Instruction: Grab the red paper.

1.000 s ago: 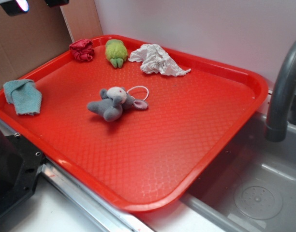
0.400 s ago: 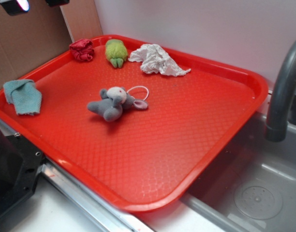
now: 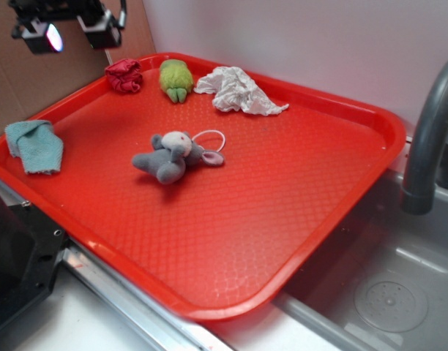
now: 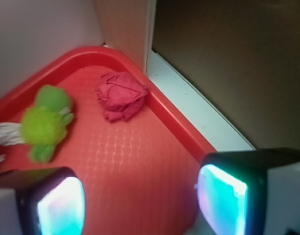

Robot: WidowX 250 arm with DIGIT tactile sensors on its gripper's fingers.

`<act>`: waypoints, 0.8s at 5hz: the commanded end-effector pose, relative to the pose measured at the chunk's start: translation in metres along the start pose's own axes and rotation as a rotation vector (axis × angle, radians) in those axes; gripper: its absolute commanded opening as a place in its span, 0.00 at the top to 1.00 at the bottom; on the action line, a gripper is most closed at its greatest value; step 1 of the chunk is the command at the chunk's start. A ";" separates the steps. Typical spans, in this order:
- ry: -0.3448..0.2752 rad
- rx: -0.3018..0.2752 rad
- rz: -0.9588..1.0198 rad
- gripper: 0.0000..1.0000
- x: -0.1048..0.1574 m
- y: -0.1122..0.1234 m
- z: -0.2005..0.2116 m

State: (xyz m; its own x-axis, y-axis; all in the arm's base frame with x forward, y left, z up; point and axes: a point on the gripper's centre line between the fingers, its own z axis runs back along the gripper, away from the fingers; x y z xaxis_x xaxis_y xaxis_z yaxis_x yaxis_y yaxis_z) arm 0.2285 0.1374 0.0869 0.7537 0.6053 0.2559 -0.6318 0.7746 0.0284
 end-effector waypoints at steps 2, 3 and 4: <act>-0.034 0.042 0.048 0.00 0.039 -0.003 -0.038; -0.022 0.039 0.043 0.00 0.043 -0.006 -0.040; -0.045 0.041 0.015 0.00 0.047 -0.004 -0.041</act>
State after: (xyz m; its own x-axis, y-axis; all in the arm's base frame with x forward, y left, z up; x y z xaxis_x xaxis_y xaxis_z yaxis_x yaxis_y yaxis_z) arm 0.2713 0.1578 0.0447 0.7542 0.6071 0.2504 -0.6402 0.7646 0.0746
